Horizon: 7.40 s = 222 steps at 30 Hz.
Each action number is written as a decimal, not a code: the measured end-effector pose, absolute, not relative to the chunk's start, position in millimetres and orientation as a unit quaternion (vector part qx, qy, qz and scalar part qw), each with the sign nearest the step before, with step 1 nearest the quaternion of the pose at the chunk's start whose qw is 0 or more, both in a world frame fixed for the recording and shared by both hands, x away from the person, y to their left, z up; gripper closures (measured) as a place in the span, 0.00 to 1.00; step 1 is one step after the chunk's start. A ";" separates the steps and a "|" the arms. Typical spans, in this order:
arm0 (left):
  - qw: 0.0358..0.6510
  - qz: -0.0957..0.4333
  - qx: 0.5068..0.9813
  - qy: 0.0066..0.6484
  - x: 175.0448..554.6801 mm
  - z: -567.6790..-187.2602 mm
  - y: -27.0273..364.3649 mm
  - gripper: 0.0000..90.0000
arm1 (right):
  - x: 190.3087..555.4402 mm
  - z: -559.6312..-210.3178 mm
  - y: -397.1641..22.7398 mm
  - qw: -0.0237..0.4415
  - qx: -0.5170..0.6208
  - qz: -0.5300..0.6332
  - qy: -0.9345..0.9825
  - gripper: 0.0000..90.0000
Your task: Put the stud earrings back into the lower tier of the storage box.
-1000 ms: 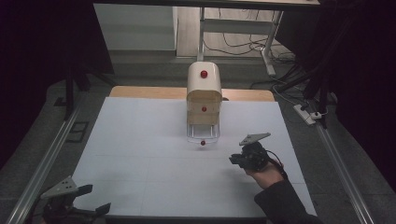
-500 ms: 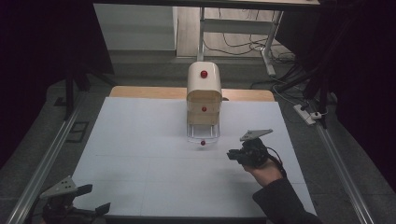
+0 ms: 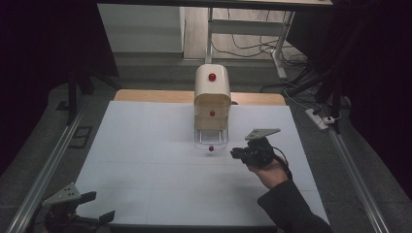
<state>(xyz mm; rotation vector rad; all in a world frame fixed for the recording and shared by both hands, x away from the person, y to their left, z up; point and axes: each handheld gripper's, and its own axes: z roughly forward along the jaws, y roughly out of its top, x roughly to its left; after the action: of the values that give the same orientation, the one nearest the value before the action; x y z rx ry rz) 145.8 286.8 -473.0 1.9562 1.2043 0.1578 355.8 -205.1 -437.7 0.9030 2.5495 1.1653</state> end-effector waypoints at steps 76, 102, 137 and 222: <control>0.414 0.074 0.777 0.468 143.5 -471.6 286.5 0.00 | 400.3 -460.5 -153.9 0.096 0.343 0.396 0.846 0.18; 0.415 0.073 0.778 0.466 144.2 -472.1 287.0 0.00 | 366.2 -464.5 -158.3 0.102 0.291 0.381 0.872 0.01; 0.413 0.072 0.777 0.469 145.9 -472.3 286.4 0.00 | 325.5 -459.5 -196.8 0.096 0.324 0.373 0.864 0.00; 0.411 0.068 0.778 0.470 146.1 -473.0 286.3 0.00 | 225.8 -449.8 -311.2 0.120 0.439 0.362 0.813 0.00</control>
<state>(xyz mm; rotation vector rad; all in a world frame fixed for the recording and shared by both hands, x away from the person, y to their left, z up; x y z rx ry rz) 146.1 286.3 -473.0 1.9571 1.1835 0.1699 225.8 -311.2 -449.8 1.2837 2.3762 1.0588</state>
